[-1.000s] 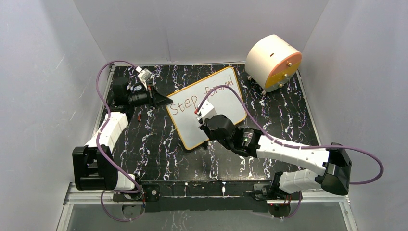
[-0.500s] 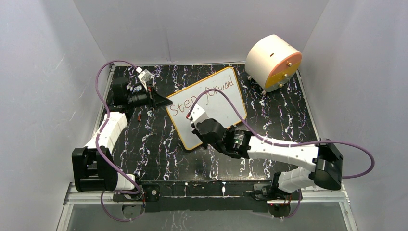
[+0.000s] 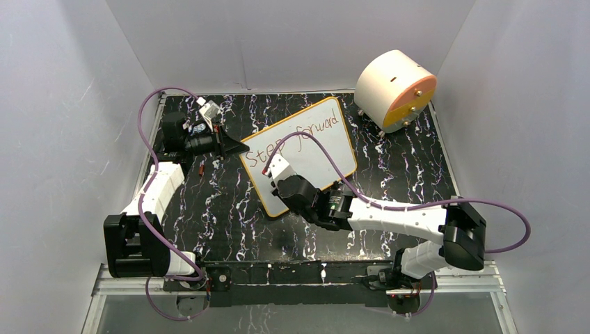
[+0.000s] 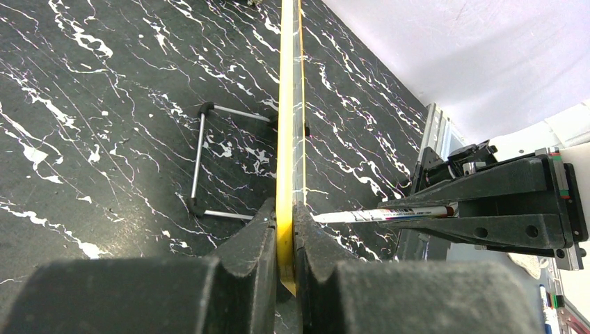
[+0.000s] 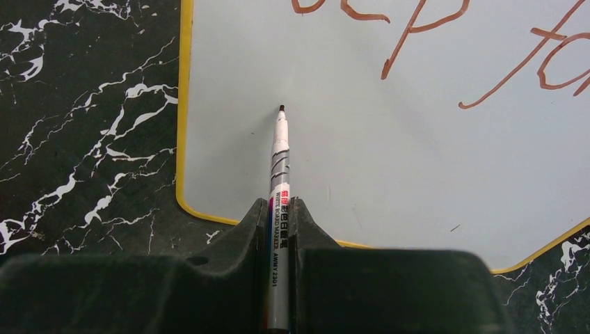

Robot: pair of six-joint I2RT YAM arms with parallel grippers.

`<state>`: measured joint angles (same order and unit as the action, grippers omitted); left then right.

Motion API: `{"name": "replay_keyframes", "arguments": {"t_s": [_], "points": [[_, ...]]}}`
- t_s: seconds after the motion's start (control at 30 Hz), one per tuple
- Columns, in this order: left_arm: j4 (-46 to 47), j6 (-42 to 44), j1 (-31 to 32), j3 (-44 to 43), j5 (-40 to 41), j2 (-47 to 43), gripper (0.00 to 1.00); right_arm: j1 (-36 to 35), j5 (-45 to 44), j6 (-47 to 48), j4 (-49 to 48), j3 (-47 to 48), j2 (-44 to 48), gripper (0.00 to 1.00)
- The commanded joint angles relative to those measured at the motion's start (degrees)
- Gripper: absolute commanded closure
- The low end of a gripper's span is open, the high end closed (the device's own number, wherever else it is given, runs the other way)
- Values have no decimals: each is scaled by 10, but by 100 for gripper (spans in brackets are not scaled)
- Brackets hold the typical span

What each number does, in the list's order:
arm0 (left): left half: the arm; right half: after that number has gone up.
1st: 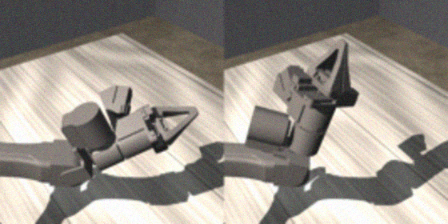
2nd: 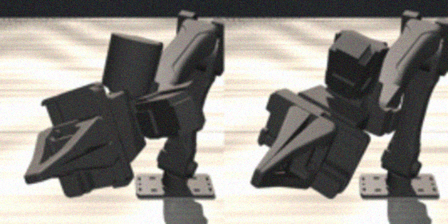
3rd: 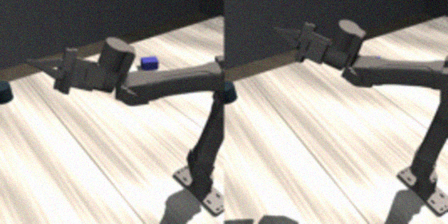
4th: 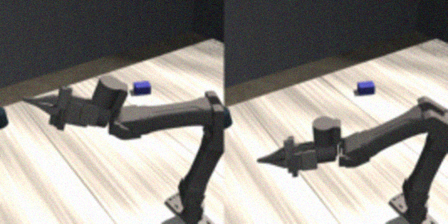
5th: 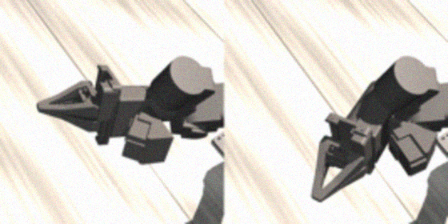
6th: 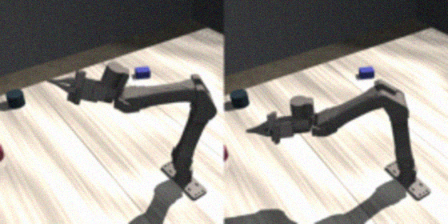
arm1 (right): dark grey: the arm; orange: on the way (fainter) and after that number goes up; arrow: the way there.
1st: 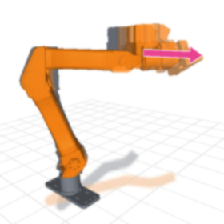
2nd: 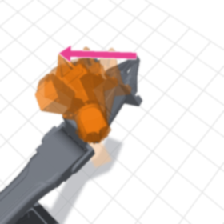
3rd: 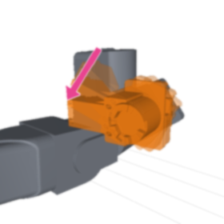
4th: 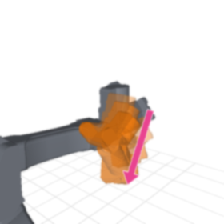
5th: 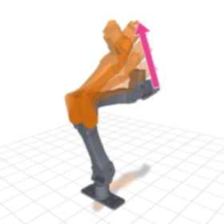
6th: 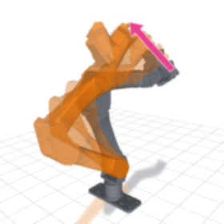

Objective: Write a sentence on the whiteboard

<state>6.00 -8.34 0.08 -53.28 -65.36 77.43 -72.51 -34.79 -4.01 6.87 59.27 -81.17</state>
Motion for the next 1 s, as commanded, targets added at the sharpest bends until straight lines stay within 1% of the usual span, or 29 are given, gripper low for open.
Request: {"name": "replay_keyframes", "arguments": {"t_s": [0.0, 0.33, 0.97], "points": [[-30, 35, 6, 1, -11, -5, 100, -5, -22, 11, -43, 31, -5, 100], [-30, 33, 6, 0, -12, -4, 100, -4, -33, 19, -43, 33, -24, 100], [-30, 32, 6, 0, -14, -4, 100, -7, -13, -17, 51, 30, -24, 100]]}}
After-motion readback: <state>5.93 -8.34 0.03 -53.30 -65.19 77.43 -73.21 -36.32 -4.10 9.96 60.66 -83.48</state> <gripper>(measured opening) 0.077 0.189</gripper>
